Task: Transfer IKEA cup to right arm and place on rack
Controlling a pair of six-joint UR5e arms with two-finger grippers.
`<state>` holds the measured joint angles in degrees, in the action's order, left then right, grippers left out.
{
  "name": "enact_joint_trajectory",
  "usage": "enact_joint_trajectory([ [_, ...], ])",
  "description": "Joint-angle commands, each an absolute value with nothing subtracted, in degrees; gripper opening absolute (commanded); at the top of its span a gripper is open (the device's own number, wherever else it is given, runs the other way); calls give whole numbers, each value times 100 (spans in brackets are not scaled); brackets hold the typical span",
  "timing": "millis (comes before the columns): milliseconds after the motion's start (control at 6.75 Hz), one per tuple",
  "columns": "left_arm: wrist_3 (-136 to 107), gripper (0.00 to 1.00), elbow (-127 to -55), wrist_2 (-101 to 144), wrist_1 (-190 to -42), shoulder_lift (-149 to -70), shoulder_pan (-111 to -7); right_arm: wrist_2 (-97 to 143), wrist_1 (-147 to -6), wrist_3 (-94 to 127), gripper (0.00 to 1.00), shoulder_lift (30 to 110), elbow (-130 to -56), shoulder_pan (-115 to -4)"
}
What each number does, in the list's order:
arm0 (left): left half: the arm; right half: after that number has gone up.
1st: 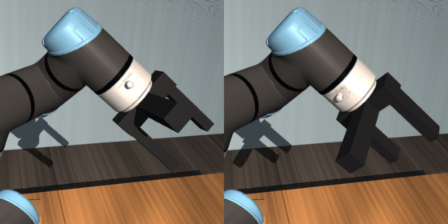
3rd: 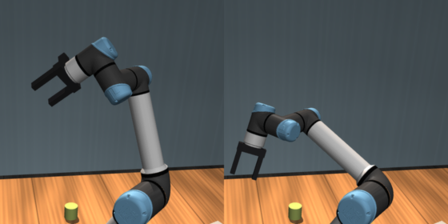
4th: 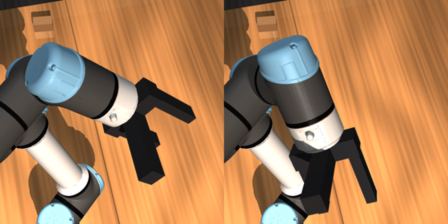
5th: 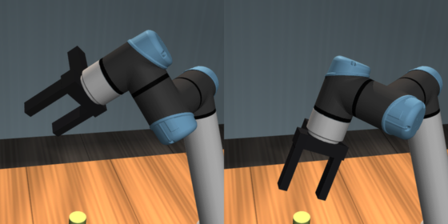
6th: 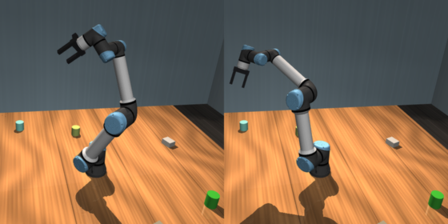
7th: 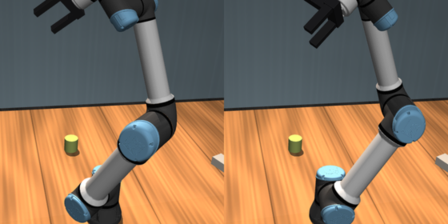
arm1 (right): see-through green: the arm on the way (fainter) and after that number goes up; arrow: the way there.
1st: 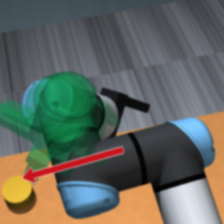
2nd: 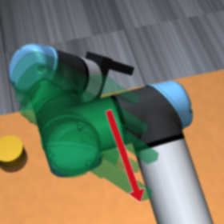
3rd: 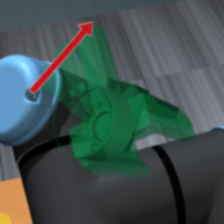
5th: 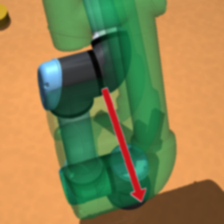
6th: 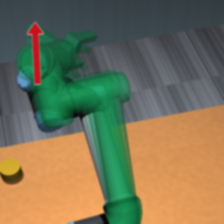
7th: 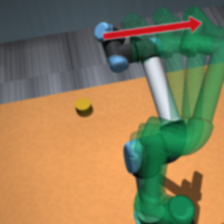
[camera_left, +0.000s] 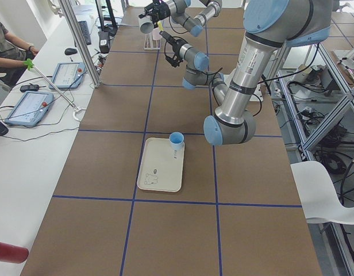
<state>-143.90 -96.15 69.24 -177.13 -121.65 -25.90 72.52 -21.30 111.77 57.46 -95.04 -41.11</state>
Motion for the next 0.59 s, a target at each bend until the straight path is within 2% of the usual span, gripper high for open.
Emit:
enact_joint_trajectory([
  [0,-13853,100,-9624,6970,-17675,-12033,-2593,7461,-2144,10465,0,5844,-8923,-4587],
  [444,-13605,100,-9624,6979,-17675,-11857,-2584,7305,-3019,9512,0,6380,-8903,-5018],
])
